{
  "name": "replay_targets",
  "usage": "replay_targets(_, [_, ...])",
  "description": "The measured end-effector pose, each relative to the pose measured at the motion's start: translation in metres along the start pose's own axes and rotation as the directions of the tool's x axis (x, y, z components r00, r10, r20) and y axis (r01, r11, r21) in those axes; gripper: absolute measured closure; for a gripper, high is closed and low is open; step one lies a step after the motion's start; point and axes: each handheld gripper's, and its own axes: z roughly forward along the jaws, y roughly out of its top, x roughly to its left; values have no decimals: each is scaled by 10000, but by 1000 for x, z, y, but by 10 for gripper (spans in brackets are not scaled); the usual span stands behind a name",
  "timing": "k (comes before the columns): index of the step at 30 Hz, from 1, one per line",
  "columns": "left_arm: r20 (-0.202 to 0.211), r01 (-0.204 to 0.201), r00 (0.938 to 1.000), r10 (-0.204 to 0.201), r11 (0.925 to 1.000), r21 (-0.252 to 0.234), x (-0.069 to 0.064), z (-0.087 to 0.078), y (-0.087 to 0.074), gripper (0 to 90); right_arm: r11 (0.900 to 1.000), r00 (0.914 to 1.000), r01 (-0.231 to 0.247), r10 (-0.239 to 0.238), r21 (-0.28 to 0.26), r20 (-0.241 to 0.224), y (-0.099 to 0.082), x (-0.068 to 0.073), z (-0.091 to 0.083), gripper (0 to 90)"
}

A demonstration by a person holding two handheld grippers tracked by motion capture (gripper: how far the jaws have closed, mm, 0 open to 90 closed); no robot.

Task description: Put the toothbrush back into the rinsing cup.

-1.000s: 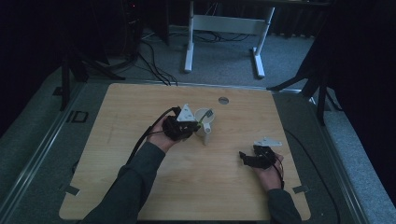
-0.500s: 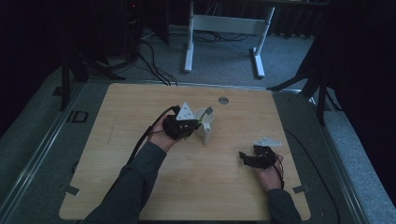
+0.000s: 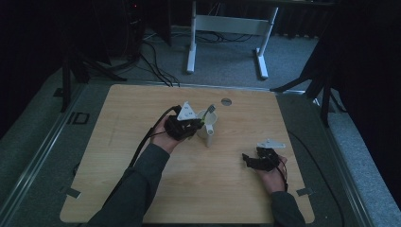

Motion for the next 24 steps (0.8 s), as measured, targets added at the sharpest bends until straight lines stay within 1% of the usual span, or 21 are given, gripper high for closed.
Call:
replay_targets(15, [-111, 229, 9997, -233, 9992, -340, -1, 0, 3, 819, 10000, 10000, 0, 0, 1, -1, 0, 0, 0, 262])
replay_targets(24, [-254, 366, 9990, -379, 9981, -502, -2, 1, 5, 818, 10000, 10000, -5, 5, 2, 0, 0, 0, 0, 263])
